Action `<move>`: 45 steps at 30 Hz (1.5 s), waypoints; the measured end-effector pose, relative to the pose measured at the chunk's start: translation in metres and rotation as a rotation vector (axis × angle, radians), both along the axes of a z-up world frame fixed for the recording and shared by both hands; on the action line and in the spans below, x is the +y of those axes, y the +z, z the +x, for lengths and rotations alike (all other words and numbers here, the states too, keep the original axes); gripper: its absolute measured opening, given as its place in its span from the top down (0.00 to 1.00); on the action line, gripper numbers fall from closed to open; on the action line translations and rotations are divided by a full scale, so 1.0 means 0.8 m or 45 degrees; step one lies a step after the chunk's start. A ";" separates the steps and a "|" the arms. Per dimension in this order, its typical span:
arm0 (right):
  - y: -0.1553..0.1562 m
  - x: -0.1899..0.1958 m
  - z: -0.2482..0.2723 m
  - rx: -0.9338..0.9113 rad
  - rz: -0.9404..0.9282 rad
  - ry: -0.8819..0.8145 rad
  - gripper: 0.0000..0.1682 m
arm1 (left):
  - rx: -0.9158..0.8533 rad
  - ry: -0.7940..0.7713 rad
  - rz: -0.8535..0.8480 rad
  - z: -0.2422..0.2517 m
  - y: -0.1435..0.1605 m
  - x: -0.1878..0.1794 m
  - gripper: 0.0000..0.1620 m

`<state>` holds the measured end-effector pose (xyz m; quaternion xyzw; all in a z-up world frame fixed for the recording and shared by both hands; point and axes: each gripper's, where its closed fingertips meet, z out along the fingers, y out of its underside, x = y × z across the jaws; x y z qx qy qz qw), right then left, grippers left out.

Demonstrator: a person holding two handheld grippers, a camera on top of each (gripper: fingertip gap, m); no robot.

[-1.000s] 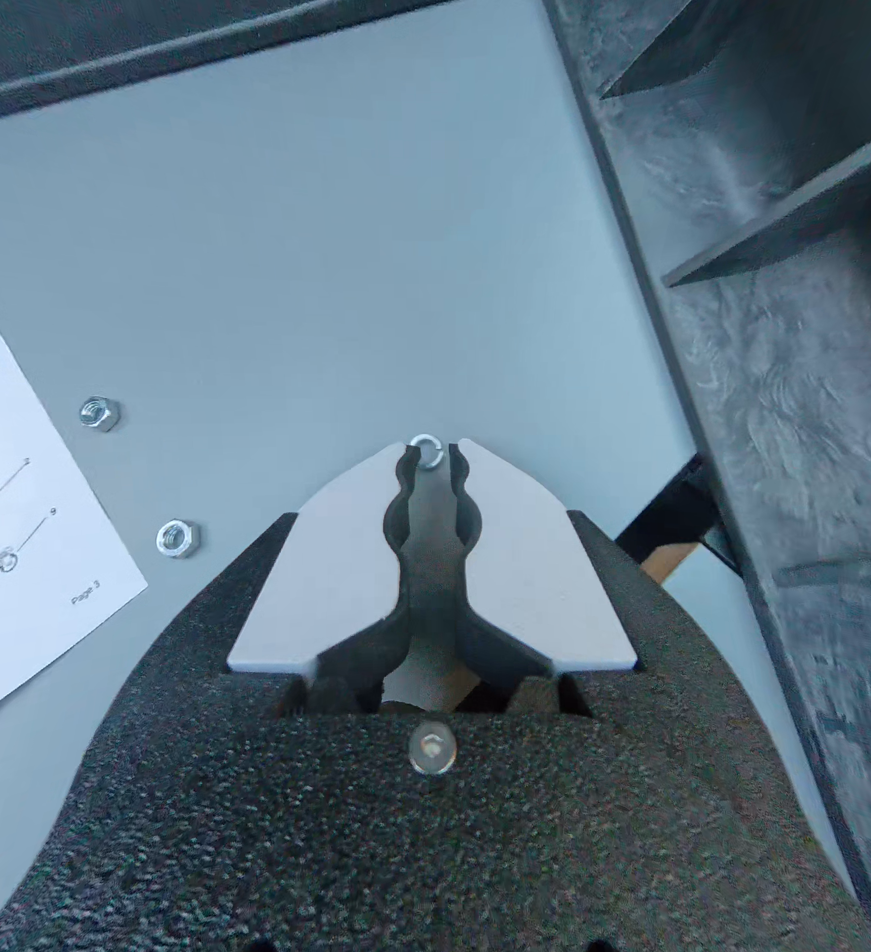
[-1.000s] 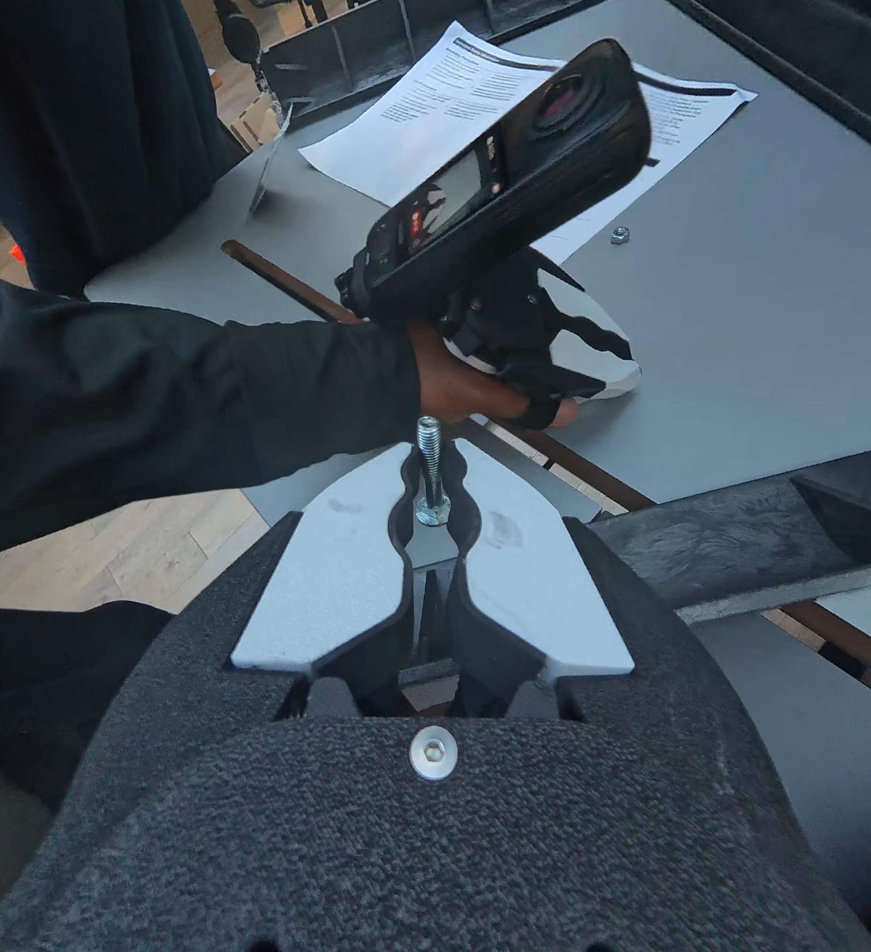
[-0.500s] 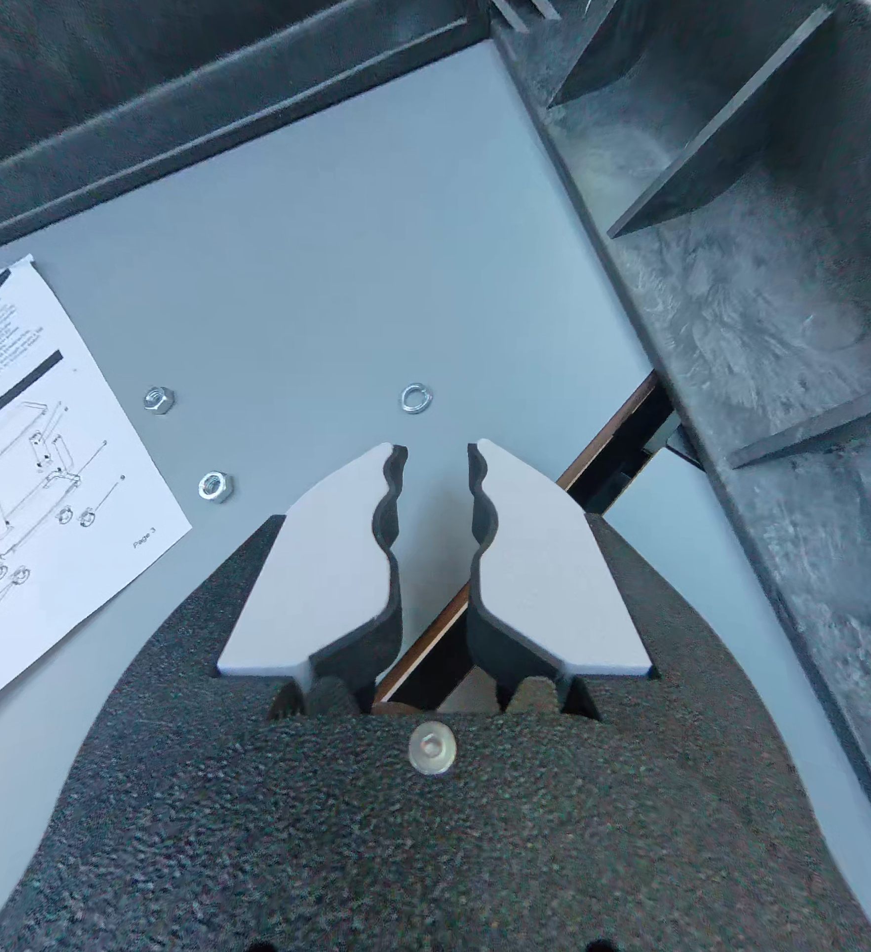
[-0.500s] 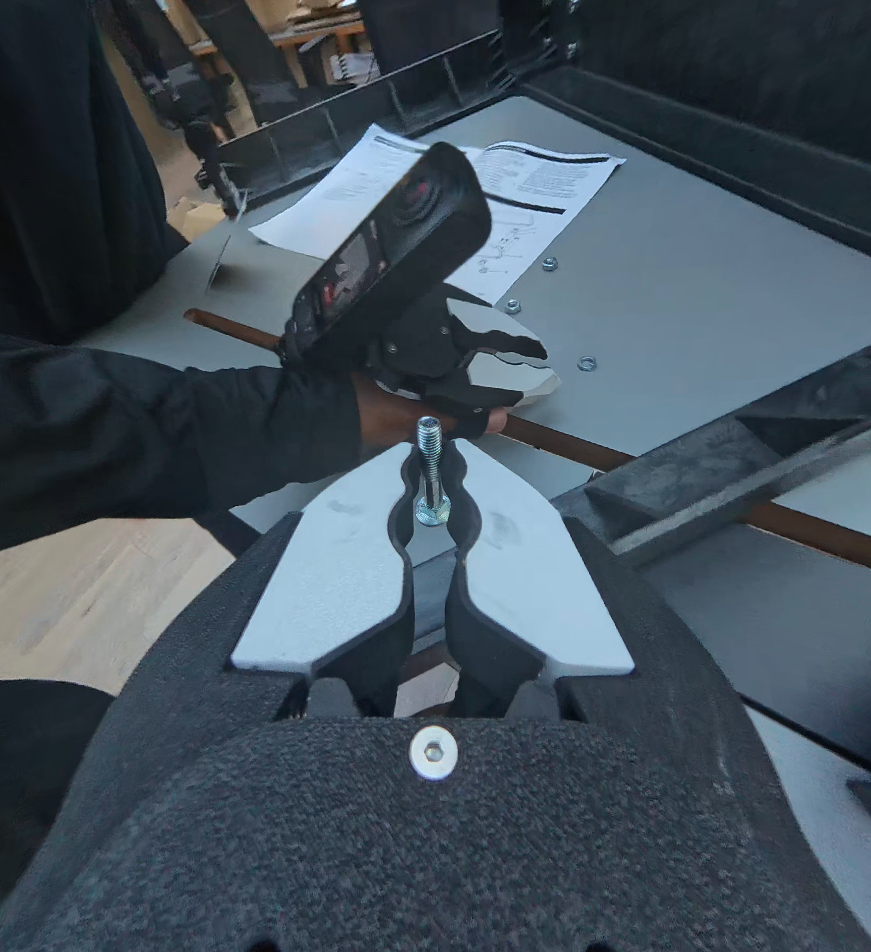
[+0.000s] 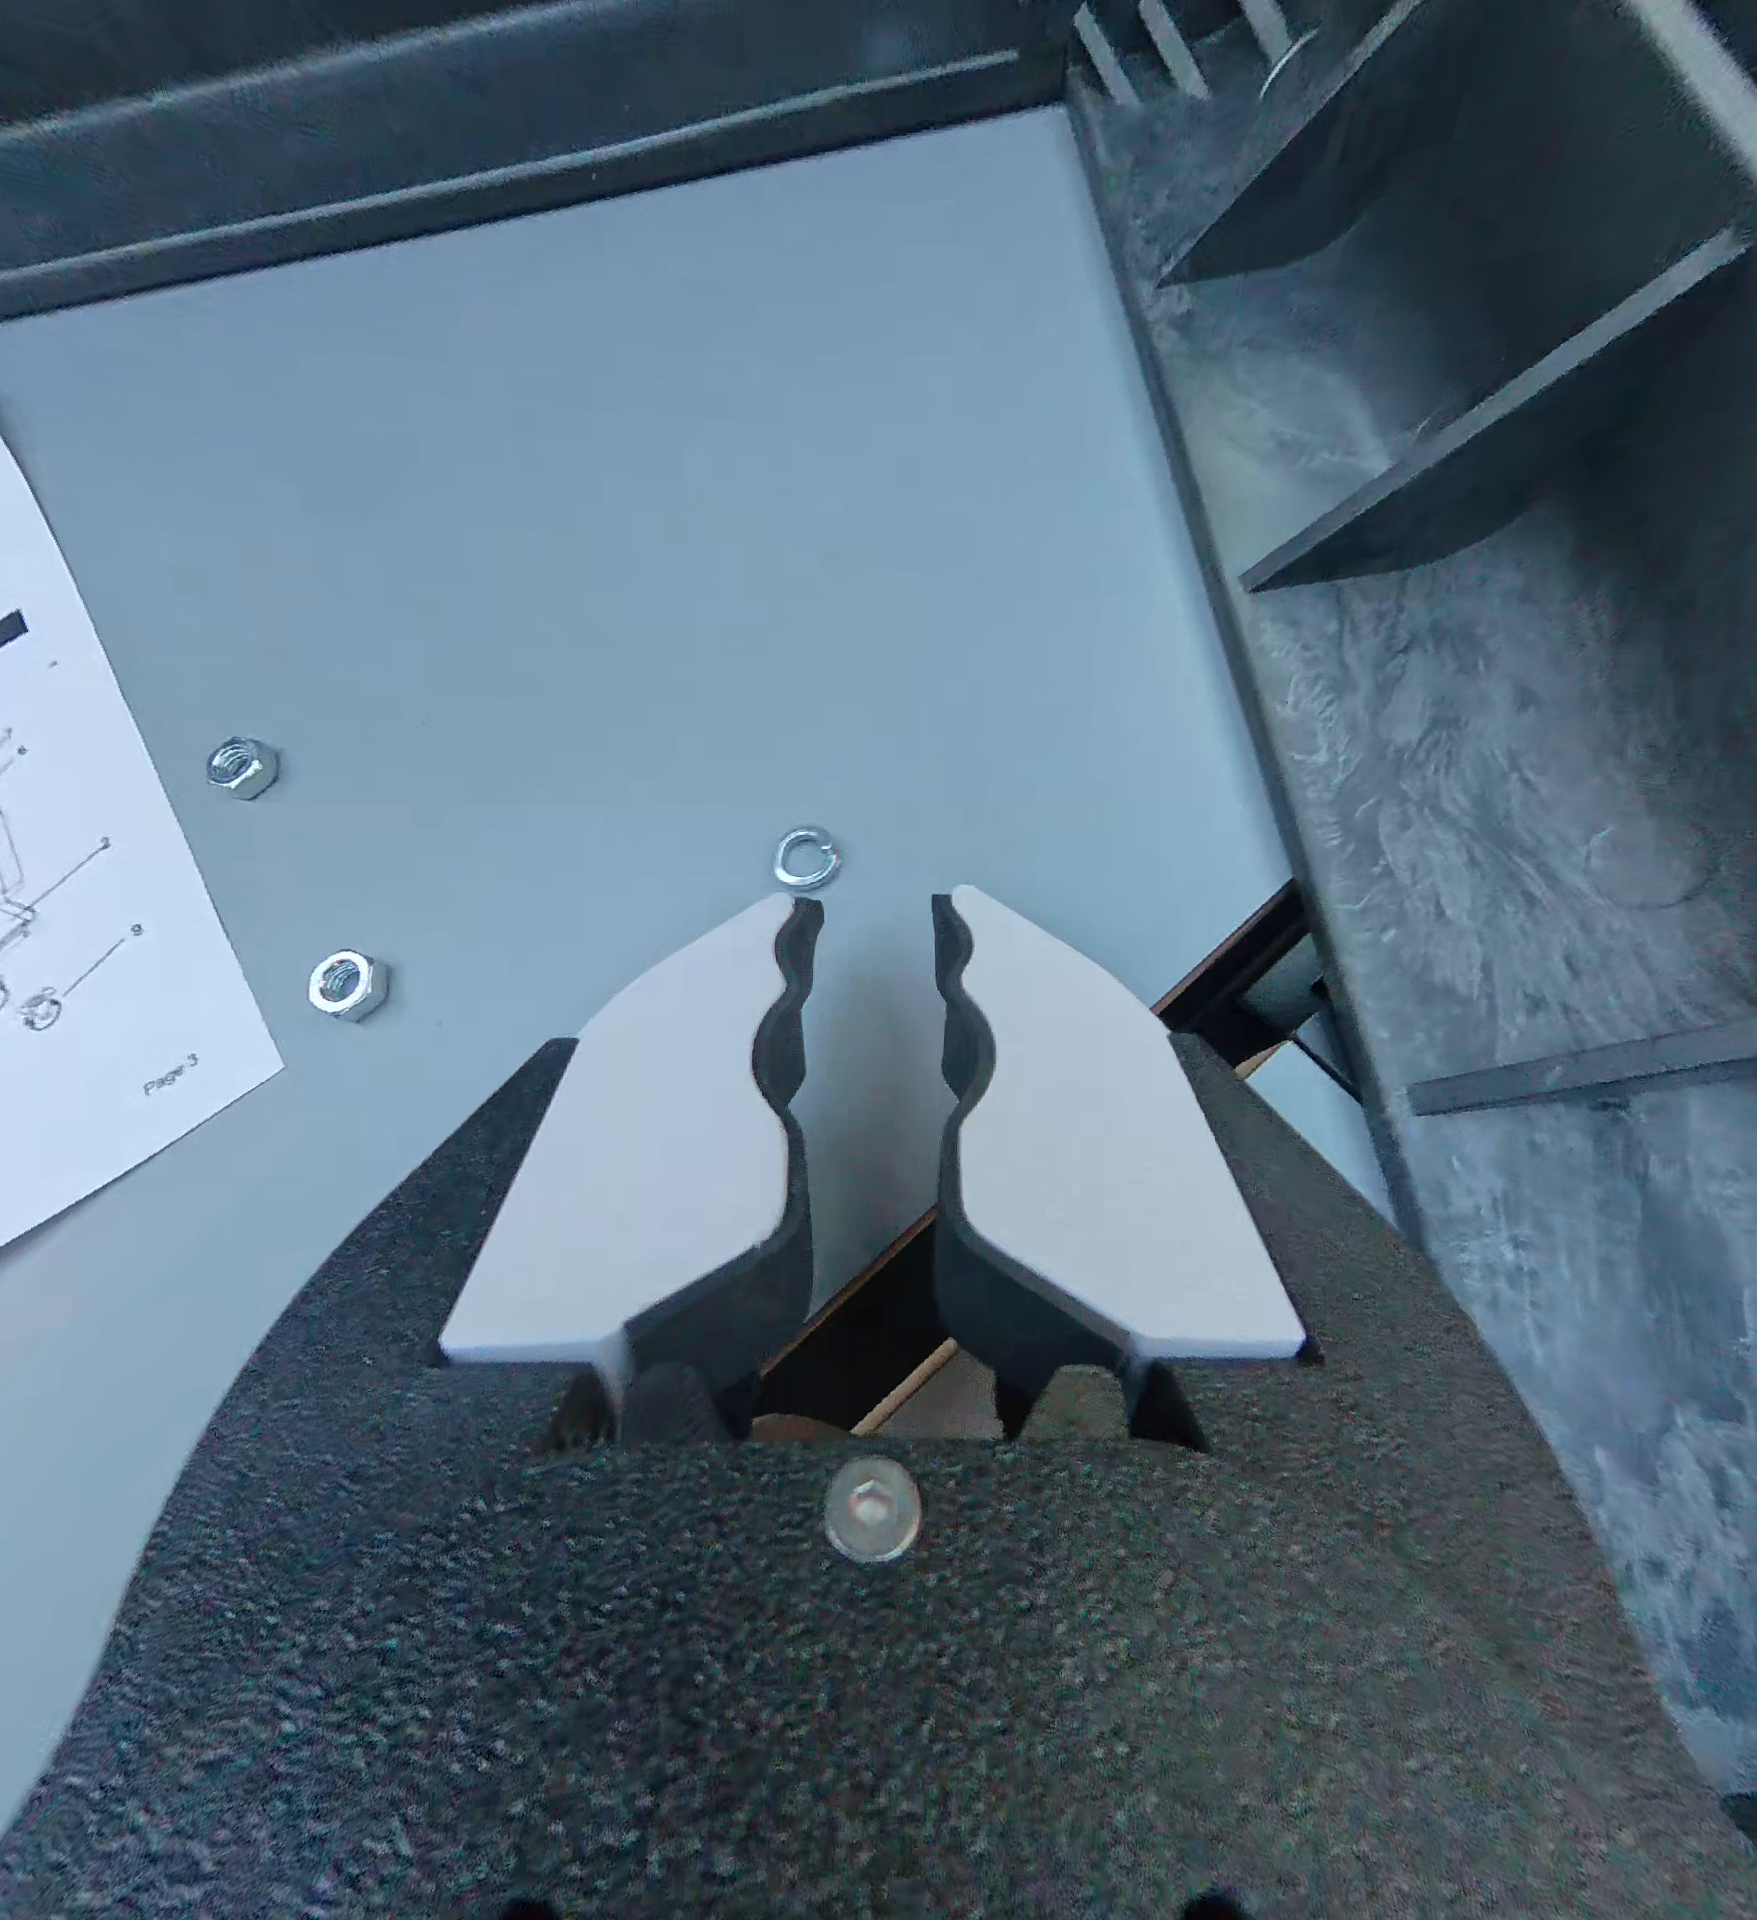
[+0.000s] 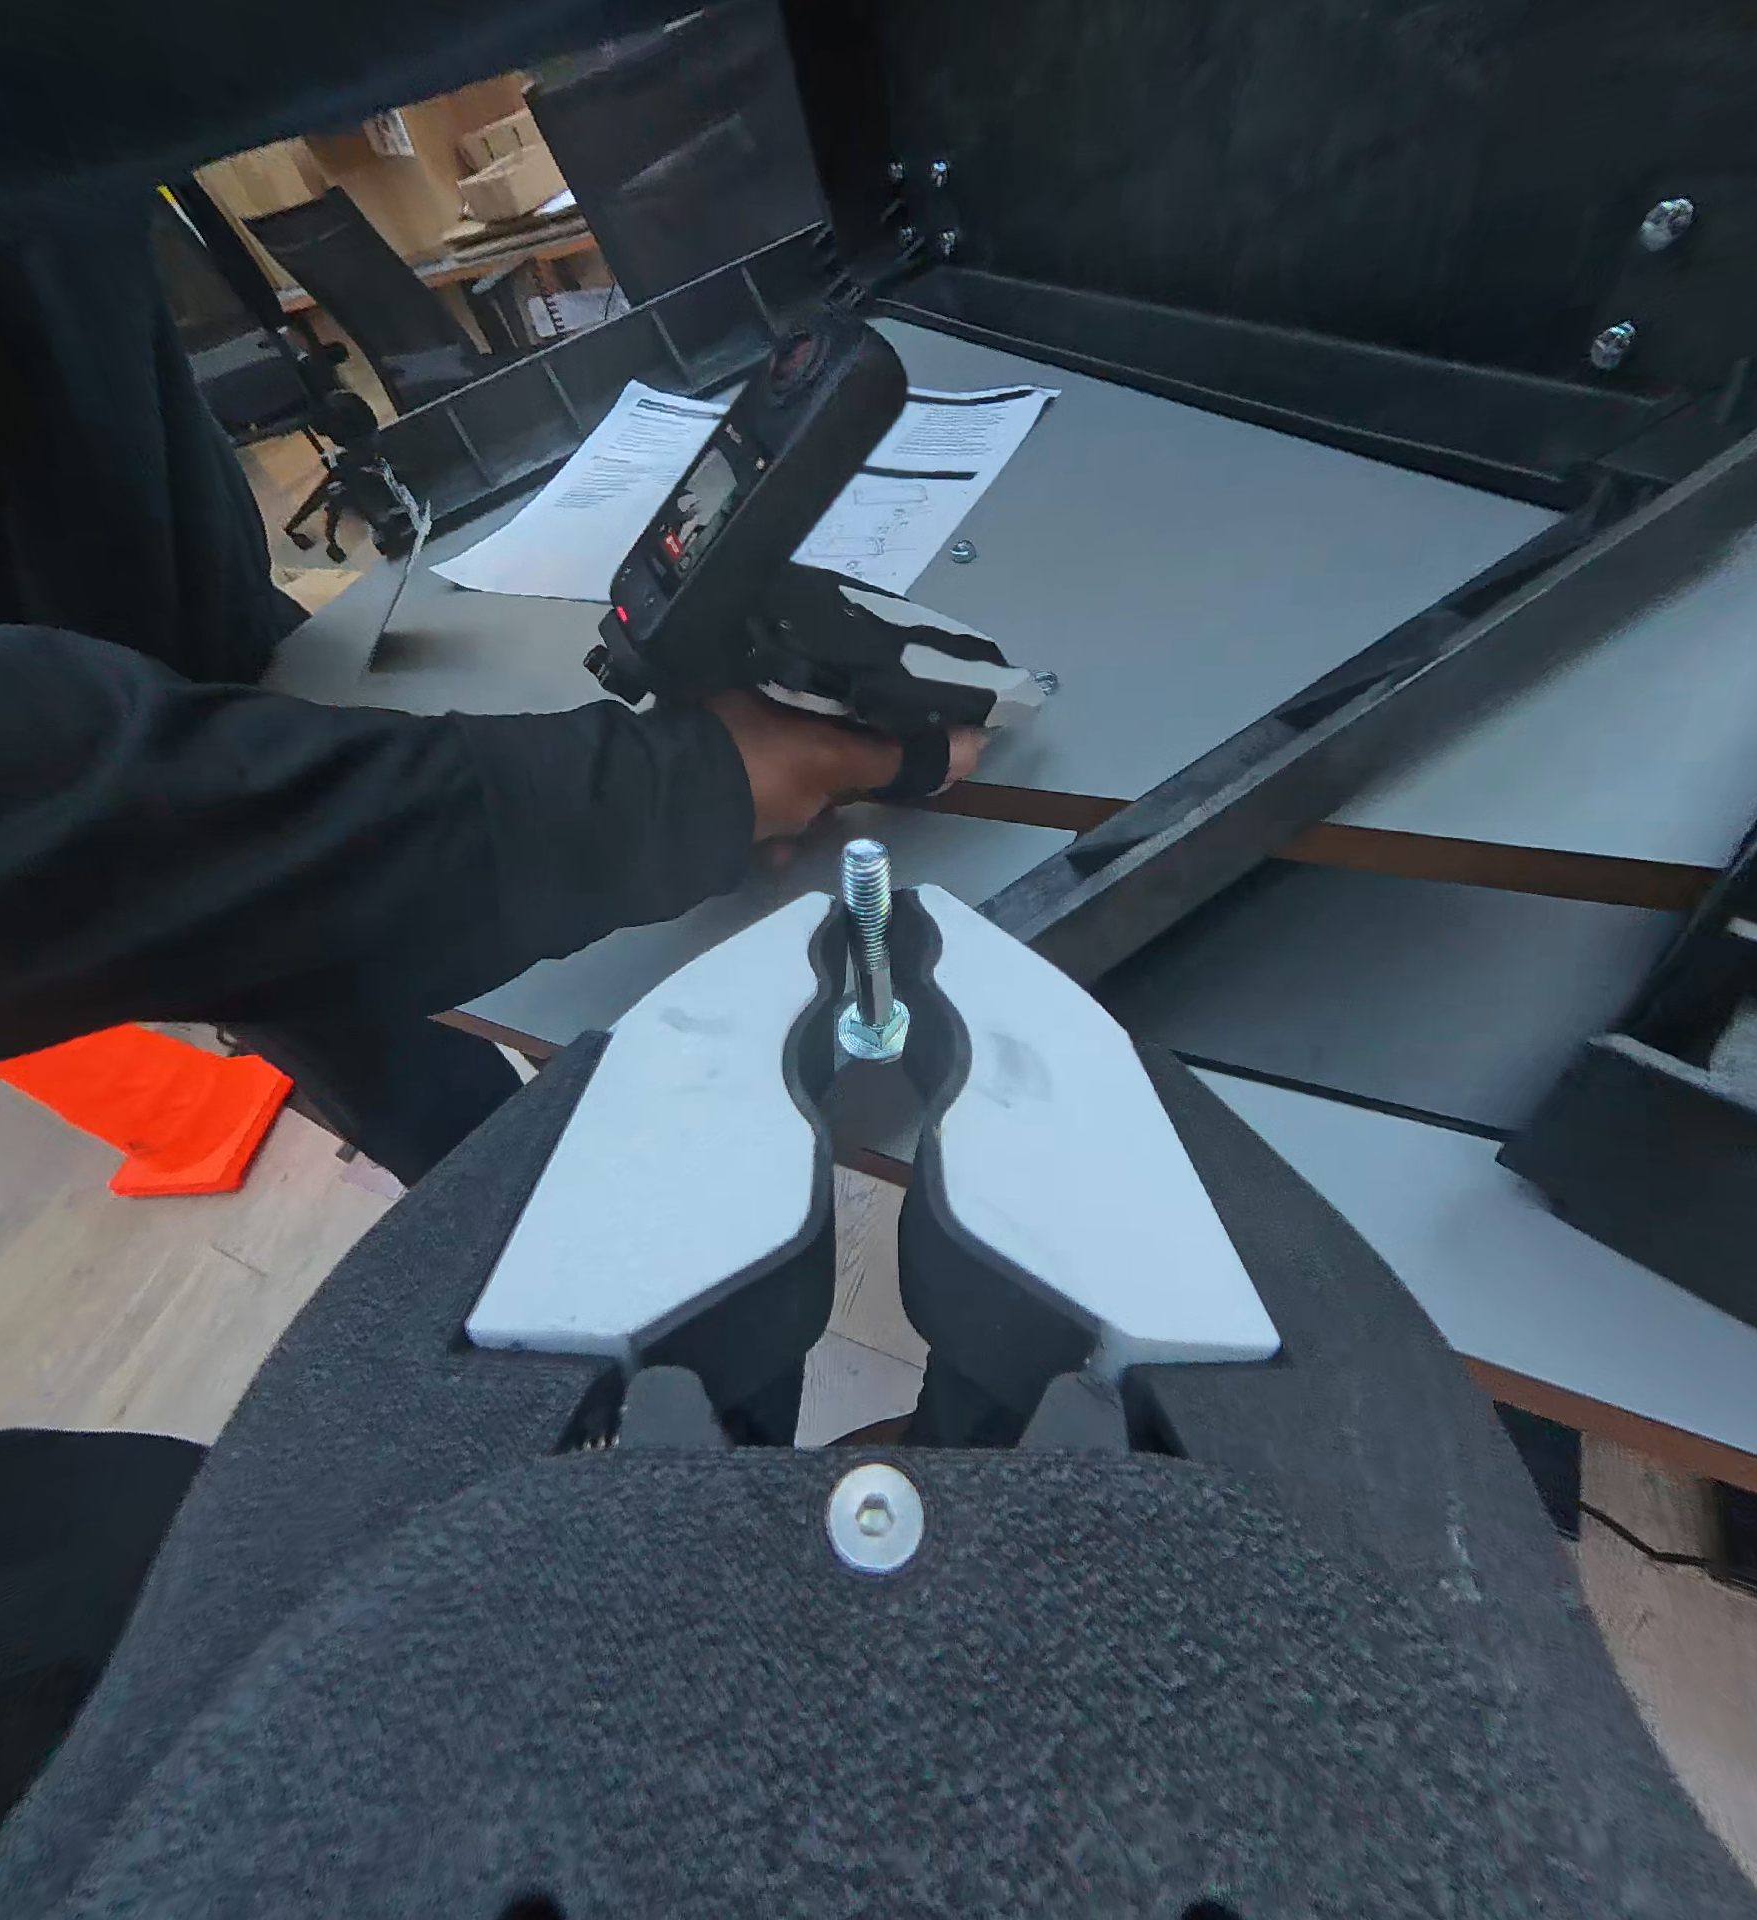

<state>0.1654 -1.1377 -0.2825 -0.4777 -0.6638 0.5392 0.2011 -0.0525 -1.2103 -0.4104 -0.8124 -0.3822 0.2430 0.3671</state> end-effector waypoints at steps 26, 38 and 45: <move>-0.019 0.072 0.017 -0.062 -0.084 0.105 0.94 | -0.209 0.309 -0.003 -0.029 -0.024 0.002 0.90; -0.024 0.072 0.012 -0.082 -0.084 0.123 0.94 | -0.244 0.330 0.046 -0.035 -0.024 -0.007 0.98; -0.023 0.072 0.011 -0.080 -0.076 0.122 0.94 | -0.241 0.329 0.052 -0.034 -0.024 -0.007 0.99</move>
